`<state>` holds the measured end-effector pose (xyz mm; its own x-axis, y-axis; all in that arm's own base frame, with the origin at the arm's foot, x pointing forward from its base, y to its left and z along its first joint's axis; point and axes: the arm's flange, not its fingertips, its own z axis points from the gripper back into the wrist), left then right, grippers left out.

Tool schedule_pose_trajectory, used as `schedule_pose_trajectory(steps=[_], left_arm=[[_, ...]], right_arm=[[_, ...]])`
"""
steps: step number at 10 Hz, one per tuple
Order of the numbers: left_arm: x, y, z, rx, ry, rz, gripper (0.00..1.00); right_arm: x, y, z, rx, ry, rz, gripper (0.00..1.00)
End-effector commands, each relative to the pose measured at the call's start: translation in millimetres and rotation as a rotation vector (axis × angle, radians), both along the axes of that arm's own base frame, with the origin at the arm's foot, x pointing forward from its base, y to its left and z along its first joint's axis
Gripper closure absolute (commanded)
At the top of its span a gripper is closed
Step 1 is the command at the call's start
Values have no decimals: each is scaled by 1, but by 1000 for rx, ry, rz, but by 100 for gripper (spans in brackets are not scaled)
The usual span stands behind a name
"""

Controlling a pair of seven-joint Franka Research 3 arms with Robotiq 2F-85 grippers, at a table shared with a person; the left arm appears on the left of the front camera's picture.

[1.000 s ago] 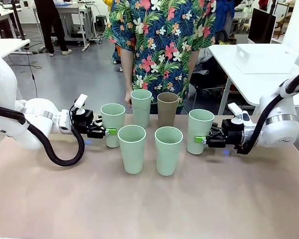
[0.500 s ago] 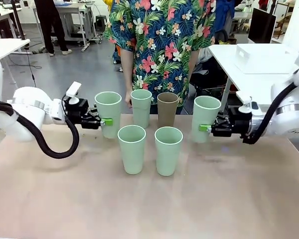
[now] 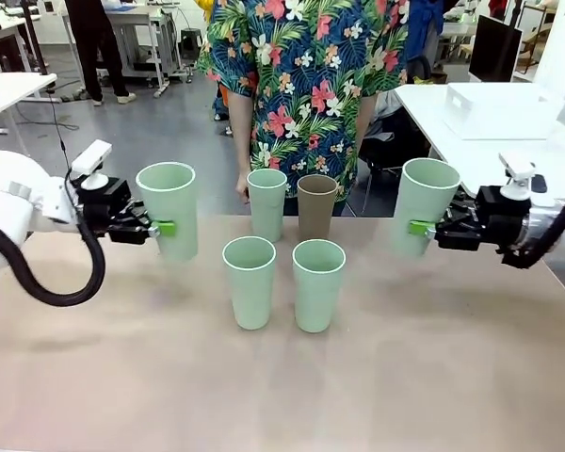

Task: Stack the cups and store them in the basket.
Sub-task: Pick up two Reusable plastic cups , one in each hand.

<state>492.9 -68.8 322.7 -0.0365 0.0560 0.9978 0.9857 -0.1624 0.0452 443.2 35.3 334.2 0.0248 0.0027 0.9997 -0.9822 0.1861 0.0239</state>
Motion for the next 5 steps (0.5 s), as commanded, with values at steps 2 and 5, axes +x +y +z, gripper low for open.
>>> schedule_pose_trajectory(steps=[2,5], left_arm=[[-22,17,5,9,-25,14,14],[-26,25,4,-3,-23,47,14]], right_arm=[[-26,-18,11,-27,-12,-43,14],[-40,-25,7,-30,-15,-59,14]])
